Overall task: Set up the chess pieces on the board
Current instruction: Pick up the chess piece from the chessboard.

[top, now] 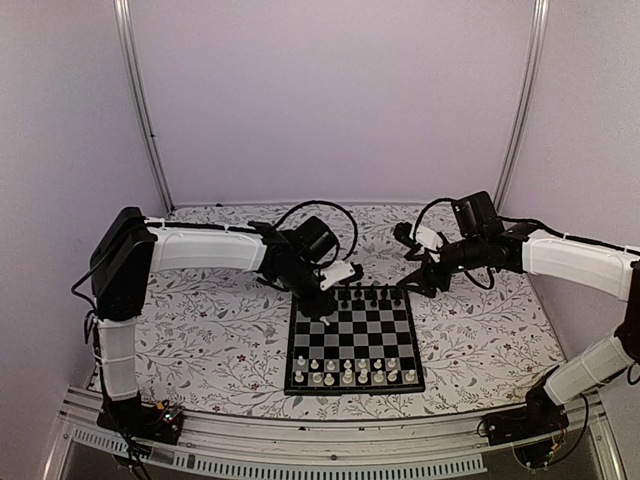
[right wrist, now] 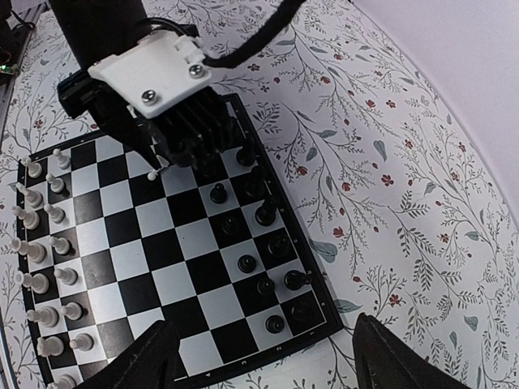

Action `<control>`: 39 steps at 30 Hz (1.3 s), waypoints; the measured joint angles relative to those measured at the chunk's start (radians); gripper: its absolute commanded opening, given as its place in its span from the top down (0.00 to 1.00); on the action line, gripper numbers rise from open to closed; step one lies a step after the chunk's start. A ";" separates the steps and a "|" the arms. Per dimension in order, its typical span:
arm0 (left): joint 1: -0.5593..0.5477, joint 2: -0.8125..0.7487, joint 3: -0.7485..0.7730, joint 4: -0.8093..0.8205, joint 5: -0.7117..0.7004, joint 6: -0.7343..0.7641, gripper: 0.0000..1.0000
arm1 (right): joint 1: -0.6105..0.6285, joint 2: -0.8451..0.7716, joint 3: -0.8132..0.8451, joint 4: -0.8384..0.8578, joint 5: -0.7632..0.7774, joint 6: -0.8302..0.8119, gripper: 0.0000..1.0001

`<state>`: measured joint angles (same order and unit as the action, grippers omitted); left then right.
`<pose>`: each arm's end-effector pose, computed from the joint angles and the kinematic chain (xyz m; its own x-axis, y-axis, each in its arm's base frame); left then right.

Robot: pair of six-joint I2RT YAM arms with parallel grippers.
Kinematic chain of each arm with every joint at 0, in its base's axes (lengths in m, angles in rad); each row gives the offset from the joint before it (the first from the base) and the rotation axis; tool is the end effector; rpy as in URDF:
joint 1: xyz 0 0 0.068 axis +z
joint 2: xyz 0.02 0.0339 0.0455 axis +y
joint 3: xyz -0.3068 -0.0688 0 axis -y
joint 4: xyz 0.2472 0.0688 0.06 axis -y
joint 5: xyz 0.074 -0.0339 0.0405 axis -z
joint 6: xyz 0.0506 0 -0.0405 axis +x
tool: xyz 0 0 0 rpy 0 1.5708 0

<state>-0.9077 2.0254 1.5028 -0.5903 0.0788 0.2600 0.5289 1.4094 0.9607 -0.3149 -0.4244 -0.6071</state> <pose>0.2763 -0.3602 0.2061 -0.3261 0.8339 -0.4454 0.9219 0.3848 0.0454 0.2539 0.1725 0.2801 -0.0815 -0.6498 -0.7557 -0.9292 0.3239 -0.1782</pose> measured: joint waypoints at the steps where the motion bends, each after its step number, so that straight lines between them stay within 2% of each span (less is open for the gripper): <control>1: 0.010 0.002 0.000 -0.002 0.003 -0.015 0.68 | 0.000 0.000 0.000 0.000 0.000 0.000 0.23; 9: 0.032 -0.007 -0.036 0.006 0.066 -0.079 0.63 | 0.000 0.000 0.000 -0.008 -0.001 -0.004 0.23; 21: 0.022 -0.017 -0.090 0.005 0.070 -0.015 0.60 | 0.000 0.011 0.000 -0.021 -0.003 -0.008 0.23; 28: 0.012 -0.017 -0.105 0.004 0.047 0.006 0.63 | 0.000 0.013 0.000 -0.022 -0.006 -0.011 0.23; 39: -0.015 -0.017 -0.119 -0.001 0.018 0.020 0.74 | 0.000 0.019 0.000 -0.024 -0.013 -0.011 0.23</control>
<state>-0.9230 2.0087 1.3842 -0.5915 0.0967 0.2802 0.5289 1.4284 0.9607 -0.3386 -0.4374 -0.6186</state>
